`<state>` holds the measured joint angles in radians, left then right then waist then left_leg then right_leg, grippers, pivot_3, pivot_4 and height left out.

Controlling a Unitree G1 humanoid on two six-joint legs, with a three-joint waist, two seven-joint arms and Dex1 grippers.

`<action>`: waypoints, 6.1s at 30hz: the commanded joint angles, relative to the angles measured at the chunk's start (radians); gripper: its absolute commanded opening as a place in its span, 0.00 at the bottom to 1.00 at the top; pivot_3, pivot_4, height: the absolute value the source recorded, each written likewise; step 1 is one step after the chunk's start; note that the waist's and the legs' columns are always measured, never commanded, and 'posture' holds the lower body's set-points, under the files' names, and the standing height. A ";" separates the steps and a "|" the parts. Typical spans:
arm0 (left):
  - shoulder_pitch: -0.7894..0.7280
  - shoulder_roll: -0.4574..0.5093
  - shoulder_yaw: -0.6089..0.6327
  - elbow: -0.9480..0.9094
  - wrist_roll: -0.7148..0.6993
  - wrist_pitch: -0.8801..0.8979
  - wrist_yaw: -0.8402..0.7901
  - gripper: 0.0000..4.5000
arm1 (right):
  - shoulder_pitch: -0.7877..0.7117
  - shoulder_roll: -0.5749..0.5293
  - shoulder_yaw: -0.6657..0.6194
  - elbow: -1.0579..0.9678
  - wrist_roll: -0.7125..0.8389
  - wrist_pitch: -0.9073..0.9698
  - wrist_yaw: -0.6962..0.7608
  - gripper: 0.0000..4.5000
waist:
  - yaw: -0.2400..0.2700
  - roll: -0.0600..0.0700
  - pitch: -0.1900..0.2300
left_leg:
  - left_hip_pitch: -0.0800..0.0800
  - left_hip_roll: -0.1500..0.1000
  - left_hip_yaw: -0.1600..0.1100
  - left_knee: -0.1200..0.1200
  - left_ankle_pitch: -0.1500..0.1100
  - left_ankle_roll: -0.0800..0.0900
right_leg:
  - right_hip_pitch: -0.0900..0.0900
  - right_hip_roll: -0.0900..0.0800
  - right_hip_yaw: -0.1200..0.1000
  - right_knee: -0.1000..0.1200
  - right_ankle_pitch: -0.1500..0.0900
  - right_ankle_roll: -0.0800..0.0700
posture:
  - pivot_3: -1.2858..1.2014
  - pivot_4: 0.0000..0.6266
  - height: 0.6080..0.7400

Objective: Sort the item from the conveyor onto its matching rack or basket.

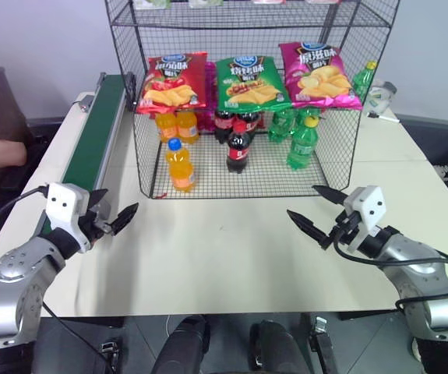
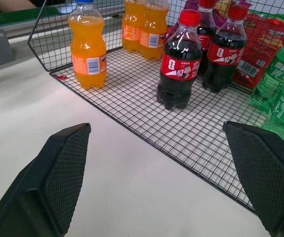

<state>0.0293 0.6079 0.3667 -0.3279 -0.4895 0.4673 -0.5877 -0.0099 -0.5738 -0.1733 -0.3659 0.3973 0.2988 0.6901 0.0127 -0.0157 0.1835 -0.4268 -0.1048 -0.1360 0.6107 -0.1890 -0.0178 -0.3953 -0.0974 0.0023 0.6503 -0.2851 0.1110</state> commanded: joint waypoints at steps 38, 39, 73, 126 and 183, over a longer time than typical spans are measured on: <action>-0.017 -0.003 0.019 -0.005 -0.006 -0.008 0.024 0.99 | -0.020 0.002 0.004 -0.025 0.001 -0.019 -0.005 1.00 | 0.000 0.001 0.000 | 0.000 0.000 0.000 -0.001 0.000 0.000 | 0.000 0.000 0.000 -0.001 0.000 0.000 | 0.52 0.24 1.00; -0.015 -0.006 0.020 -0.007 -0.008 -0.002 0.030 0.99 | -0.026 0.004 0.010 -0.027 0.001 -0.015 -0.007 1.00 | 0.000 0.001 0.000 | 0.000 0.000 0.000 -0.001 0.000 0.000 | 0.000 0.000 0.000 -0.001 0.000 0.000 | 0.52 0.24 1.00; -0.049 -0.078 0.041 0.088 0.020 -0.121 0.095 0.99 | -0.047 0.108 0.172 -0.209 0.035 0.086 -0.101 1.00 | 0.000 0.001 0.001 | 0.000 0.000 0.000 -0.001 0.000 0.000 | -0.002 0.000 0.000 -0.001 0.000 0.000 | 0.52 0.24 1.00; -0.152 -0.203 0.046 0.221 0.228 -0.274 0.387 0.99 | -0.090 0.174 0.262 -0.246 0.084 0.143 -0.103 1.00 | 0.000 0.000 0.000 | 0.000 0.000 0.000 0.000 0.000 0.000 | -0.004 0.000 -0.001 -0.001 0.002 0.003 | 0.52 0.24 1.00; -0.171 -0.124 0.188 0.289 0.148 -0.346 0.378 0.99 | -0.096 0.172 0.263 -0.231 0.094 0.135 -0.095 1.00 | 0.000 0.000 0.000 | 0.000 0.000 0.000 0.000 0.000 0.000 | -0.004 0.000 -0.001 -0.001 0.002 0.003 | 0.52 0.24 1.00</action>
<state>-0.1317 0.4623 0.5297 -0.0146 -0.3395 0.1389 -0.2138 -0.0979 -0.4064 0.0932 -0.5622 0.4770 0.4399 0.5972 0.0122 -0.0154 0.1837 -0.4268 -0.1048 -0.1362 0.6103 -0.1891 -0.0178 -0.3992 -0.0969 0.0013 0.6497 -0.2831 0.1145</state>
